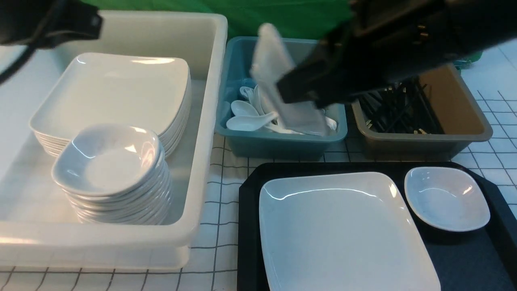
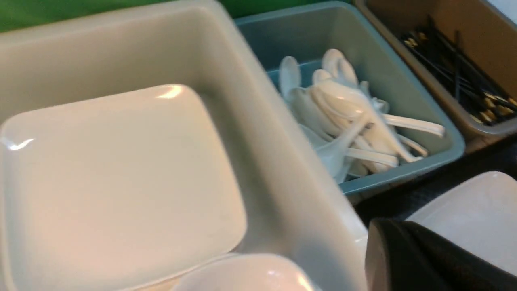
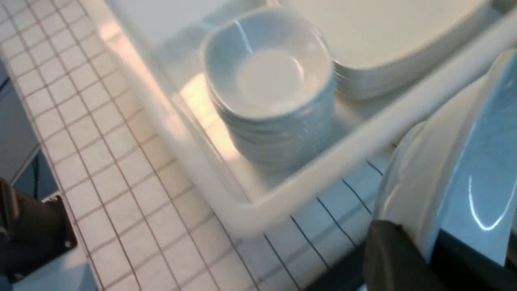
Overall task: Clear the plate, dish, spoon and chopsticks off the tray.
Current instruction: Use the right arm to put the small plate into the large storage box on the left
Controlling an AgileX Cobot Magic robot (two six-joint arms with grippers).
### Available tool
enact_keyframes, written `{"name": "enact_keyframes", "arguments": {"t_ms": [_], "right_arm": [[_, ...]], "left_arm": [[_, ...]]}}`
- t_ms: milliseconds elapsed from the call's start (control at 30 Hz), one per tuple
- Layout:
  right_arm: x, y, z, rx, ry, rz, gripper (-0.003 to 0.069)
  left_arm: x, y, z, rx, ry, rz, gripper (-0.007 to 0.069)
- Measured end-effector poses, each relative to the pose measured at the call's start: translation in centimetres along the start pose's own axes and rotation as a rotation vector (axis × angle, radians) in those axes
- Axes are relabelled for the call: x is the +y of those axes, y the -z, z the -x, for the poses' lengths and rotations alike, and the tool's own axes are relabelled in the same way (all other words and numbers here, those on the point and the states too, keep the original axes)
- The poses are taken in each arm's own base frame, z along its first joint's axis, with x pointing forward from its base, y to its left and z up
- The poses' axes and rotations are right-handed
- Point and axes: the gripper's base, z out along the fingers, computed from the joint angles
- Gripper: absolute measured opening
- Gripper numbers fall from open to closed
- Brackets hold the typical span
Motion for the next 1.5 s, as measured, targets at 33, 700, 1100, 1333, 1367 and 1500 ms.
{"name": "enact_keyframes", "arguments": {"t_ms": [33, 700, 1100, 1333, 1367, 1500], "right_arm": [[0.6, -1.5, 1.0, -0.01, 0.025, 0.019, 0.0036], [3.7, -19.6, 3.4, 0.044, 0.109, 0.039, 0.0111], [3.6, -20.0, 3.0, 0.073, 0.084, 0.04, 0.0343], [3.7, -20.0, 2.4, 0.133, 0.059, 0.052, 0.0357], [3.7, -19.9, 2.4, 0.146, 0.056, 0.054, 0.0362], [3.9, -18.8, 2.9, 0.152, 0.011, 0.055, 0.0452]], "left_arm": [[0.7, 0.9, -0.3, -0.002, 0.019, 0.033, 0.0006], [2.6, 5.3, -5.0, 0.029, 0.141, 0.208, 0.0006], [2.6, 5.3, -4.9, 0.023, 0.143, 0.207, 0.0006], [2.6, 5.2, -5.0, 0.023, 0.144, 0.207, 0.0006], [2.6, 5.2, -5.0, 0.022, 0.144, 0.208, 0.0006], [2.6, 5.1, -5.0, 0.017, 0.152, 0.197, 0.0006]]}}
